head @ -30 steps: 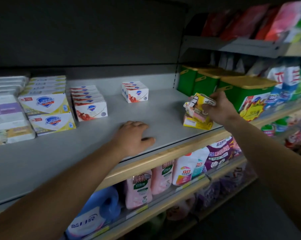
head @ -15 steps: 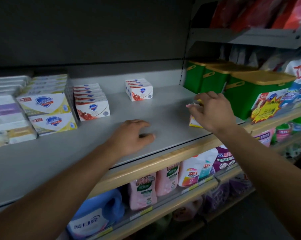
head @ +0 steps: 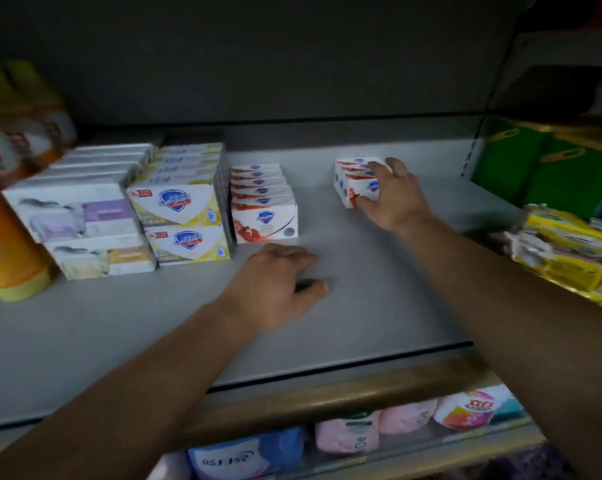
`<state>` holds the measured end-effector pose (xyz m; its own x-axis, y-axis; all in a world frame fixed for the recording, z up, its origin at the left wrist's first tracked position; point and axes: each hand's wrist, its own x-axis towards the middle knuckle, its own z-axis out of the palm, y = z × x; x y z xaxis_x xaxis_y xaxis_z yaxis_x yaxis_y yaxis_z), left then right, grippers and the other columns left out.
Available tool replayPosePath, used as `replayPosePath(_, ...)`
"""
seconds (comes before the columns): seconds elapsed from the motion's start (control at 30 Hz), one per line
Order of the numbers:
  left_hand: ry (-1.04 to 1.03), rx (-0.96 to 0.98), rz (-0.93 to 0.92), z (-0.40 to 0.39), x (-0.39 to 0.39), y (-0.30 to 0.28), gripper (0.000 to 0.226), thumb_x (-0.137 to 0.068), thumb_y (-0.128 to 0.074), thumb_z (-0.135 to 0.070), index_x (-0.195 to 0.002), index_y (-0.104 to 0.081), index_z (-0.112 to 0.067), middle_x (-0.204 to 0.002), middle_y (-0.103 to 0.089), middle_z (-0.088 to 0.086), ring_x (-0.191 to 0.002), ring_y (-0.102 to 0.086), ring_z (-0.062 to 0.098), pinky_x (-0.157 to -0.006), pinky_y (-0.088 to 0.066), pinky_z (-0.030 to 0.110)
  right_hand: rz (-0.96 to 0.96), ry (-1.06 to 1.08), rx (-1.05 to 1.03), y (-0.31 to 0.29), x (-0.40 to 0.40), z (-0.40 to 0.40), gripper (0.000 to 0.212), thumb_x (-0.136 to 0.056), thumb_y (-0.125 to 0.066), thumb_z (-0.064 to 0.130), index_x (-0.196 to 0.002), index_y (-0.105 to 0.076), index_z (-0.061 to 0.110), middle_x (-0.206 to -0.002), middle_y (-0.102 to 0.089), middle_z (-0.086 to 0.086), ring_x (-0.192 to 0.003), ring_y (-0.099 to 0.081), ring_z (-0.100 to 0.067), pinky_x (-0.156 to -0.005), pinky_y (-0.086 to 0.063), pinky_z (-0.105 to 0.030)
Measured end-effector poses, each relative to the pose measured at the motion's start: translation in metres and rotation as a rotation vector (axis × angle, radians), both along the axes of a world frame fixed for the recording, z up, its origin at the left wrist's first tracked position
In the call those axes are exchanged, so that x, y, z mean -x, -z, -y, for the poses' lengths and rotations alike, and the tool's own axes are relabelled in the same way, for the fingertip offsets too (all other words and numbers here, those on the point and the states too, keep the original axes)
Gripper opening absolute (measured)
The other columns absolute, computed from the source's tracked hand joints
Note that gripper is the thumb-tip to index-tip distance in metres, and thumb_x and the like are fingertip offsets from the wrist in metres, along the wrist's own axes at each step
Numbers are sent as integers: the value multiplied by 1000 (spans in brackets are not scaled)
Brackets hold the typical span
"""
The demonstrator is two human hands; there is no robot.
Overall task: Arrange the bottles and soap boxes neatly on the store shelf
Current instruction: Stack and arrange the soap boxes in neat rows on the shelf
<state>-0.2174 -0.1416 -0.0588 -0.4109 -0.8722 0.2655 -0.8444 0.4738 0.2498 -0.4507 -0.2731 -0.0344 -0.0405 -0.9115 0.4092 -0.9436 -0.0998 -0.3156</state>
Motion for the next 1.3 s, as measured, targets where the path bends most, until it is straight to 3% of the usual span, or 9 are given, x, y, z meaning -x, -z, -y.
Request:
replayPosePath(0.2,28,-2,-69,7,-2,1,57,-85,-58,-54,-127,-63,-15,-132,-61,3,-125,-53,20,-110,-33,28,-183,64,-26,10,2,28,64,-87,-61,40,-146,-42,24,-144,-43,-11,-126,-39,-39,-106,-33,-38)
replayPosePath(0.47,44,-46,-183,9,-6,0,46,-85,-69,-39,-123,-65,-14,-127,-64,2,-121,-55,17,-102,-32,16,-99,-42,30,-5,-10,-15,41,-85,-64,13,-124,-55,20,-133,-49,-14,-119,-46,-36,-99,-42,-38)
replayPosePath(0.57,-26,-75,-342,9,-8,-6,49,-85,-70,-36,-129,-59,-18,-121,-63,0,-103,-59,9,-85,-34,10,31,-129,-14,-15,-12,-43,31,-84,-68,10,-112,-61,22,-128,-50,-9,-113,-52,-28,-95,-44,-30)
replayPosePath(0.67,-100,-95,-659,11,-9,-14,55,-85,-71,-31,-135,-50,-22,-120,-60,-3,-98,-64,12,-86,-48,19,228,-259,-24,-21,-20,-80,24,-81,-71,9,-99,-68,25,-117,-64,-1,-107,-57,-15,-87,-39,-14)
replayPosePath(0.73,-61,-157,-807,9,-9,-19,57,-85,-71,-27,-137,-48,-26,-119,-60,-4,-97,-66,8,-84,-52,17,437,-365,-64,-22,-31,-105,25,-82,-70,4,-92,-67,27,-108,-69,3,-101,-62,-13,-92,-47,-20)
replayPosePath(0.8,26,-216,-856,7,-10,-21,49,-88,-69,-20,-133,-52,-25,-112,-66,3,-97,-68,16,-89,-55,31,592,-445,-100,-19,-41,-126,27,-85,-68,0,-89,-65,27,-102,-70,2,-99,-66,-15,-93,-53,-32)
replayPosePath(0.93,63,-248,-956,6,-15,-24,26,-90,-66,-11,-115,-65,-12,-96,-73,15,-91,-70,31,-85,-56,47,698,-449,-41,-4,-48,-155,36,-85,-70,3,-113,-62,25,-120,-64,1,-108,-63,-12,-92,-51,-30)
replayPosePath(1.07,-21,-469,-1205,6,-15,-22,12,-92,-64,-15,-95,-68,-4,-96,-75,15,-89,-72,31,-72,-60,42,863,-540,-121,16,-49,-170,66,-82,-71,-6,-131,-47,31,-121,-62,8,-109,-63,-9,-87,-49,-18)
replayPosePath(1.3,-113,-622,-1185,10,-15,-24,53,-78,-59,-64,-85,-67,-12,-61,-66,8,-47,-61,23,-47,-51,29,937,-271,-63,15,-55,-168,10,-93,-63,29,-99,-67,22,-84,-70,-6,-62,-66,-13,-60,-52,-26)
